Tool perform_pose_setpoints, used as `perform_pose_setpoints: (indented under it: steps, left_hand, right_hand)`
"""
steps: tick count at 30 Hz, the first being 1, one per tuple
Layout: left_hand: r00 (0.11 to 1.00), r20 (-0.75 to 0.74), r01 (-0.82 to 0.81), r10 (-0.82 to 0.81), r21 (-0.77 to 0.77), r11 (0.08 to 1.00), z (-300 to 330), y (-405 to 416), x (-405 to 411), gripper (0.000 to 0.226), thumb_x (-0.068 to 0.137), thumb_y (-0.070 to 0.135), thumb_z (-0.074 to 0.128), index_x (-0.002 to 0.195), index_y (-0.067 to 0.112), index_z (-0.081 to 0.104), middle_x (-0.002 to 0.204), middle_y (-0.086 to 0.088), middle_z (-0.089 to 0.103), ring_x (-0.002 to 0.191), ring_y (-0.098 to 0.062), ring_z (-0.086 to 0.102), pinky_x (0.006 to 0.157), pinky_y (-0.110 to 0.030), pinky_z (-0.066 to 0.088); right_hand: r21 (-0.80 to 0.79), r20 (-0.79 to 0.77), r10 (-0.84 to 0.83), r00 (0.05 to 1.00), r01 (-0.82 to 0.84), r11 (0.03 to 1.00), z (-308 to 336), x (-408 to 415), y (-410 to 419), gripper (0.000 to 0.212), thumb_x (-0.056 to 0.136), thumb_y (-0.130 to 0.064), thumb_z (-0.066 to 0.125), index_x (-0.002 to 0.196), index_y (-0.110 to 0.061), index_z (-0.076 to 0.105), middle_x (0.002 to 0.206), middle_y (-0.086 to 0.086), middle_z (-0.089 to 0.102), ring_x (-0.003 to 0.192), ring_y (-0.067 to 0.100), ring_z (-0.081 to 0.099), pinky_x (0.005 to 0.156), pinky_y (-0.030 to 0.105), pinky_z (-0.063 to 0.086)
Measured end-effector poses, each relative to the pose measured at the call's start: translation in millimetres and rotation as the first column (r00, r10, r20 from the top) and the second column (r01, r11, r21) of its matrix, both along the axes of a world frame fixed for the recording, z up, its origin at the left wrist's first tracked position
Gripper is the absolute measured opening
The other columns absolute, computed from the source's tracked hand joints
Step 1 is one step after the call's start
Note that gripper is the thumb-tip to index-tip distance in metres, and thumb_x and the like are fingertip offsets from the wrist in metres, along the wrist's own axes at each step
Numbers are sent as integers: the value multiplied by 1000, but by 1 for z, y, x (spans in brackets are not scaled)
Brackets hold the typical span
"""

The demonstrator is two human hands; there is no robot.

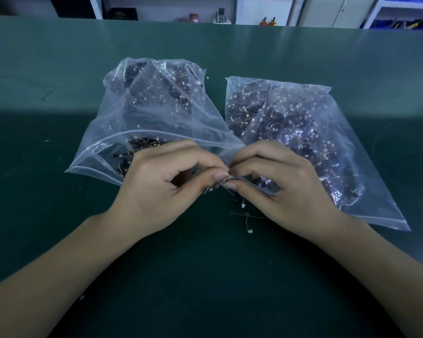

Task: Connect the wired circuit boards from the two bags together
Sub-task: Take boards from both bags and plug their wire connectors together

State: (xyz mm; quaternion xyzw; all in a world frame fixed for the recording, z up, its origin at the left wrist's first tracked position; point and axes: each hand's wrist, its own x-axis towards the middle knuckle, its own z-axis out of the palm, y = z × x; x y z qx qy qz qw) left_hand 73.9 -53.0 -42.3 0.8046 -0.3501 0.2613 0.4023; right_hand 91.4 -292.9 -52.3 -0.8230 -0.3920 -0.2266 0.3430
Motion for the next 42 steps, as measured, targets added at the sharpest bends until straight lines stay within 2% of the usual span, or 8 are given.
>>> perform_pose_setpoints:
  steps: [6, 10, 18, 21, 25, 31, 35, 42]
  left_hand:
    - [999, -35, -34, 34, 19, 999, -3, 2, 1, 18, 107, 21, 67, 102, 9, 79, 82, 2, 71, 66, -21, 65, 60, -38, 50]
    - [984, -146, -110, 100, -65, 992, -2, 1, -4, 16, 113, 29, 50, 119, 24, 64, 78, 6, 66, 64, -16, 63, 61, -23, 48]
    - [983, -27, -170, 180, 216, 962, -5, -1, 0, 25, 101, 39, 69, 83, 22, 73, 67, 16, 50, 60, -1, 48, 57, -31, 47]
    - [985, -69, -152, 161, 114, 982, -6, 1, 0, 17, 98, 36, 69, 106, 21, 69, 72, 13, 56, 57, -4, 50, 57, -24, 41]
    - [990, -122, -77, 76, 2, 997, 0, 6, -2, 45, 91, 45, 77, 128, 32, 56, 98, 11, 67, 67, -16, 63, 58, -17, 43]
    - [993, 32, -116, 116, -8, 993, -3, -1, 0, 14, 98, 25, 80, 99, 11, 76, 91, 4, 70, 65, -13, 60, 61, -21, 46]
    - [990, 29, -137, 138, -49, 989, -6, -1, 1, 15, 98, 19, 79, 108, 8, 76, 97, 10, 75, 68, -10, 64, 64, -18, 49]
    - [991, -111, -93, 79, -133, 987, -6, -2, 2, 19, 97, 15, 77, 115, 20, 70, 95, 8, 74, 78, -20, 72, 62, -35, 56]
  right_hand:
    - [8, 28, 9, 1000, -9, 1000, 1, -1, 1, 9, 99, -18, 80, 97, -10, 82, 104, -1, 72, 94, 19, 67, 87, 39, 54]
    - [98, 43, -6, 999, 2, 995, 2, -1, 1, 10, 101, -15, 76, 96, -7, 81, 100, -2, 72, 90, 18, 67, 83, 33, 53]
    - [181, 24, -72, 997, 66, 981, 3, 0, -1, 8, 100, -14, 75, 98, -8, 81, 97, -8, 74, 83, 20, 68, 81, 28, 51]
    - [161, 22, -81, 996, 76, 984, 2, 0, -1, 7, 98, -15, 77, 98, -9, 82, 95, -12, 74, 77, 20, 67, 79, 29, 51]
    - [133, 36, -87, 996, 81, 988, 3, 2, -3, 6, 98, -13, 79, 101, -11, 83, 97, -14, 74, 78, 15, 67, 80, 27, 49]
    - [82, 83, -51, 995, 45, 996, 0, 2, -1, 7, 96, -10, 82, 102, -11, 85, 100, -10, 77, 82, 15, 70, 81, 31, 50]
    - [91, 88, -22, 996, 14, 996, 1, 3, -1, 11, 97, -13, 80, 107, -13, 83, 104, -10, 76, 81, 17, 69, 79, 33, 49]
    - [100, 107, -56, 993, 46, 994, 0, 4, -3, 15, 100, -11, 77, 114, -10, 82, 107, -2, 81, 88, 21, 74, 82, 37, 52]
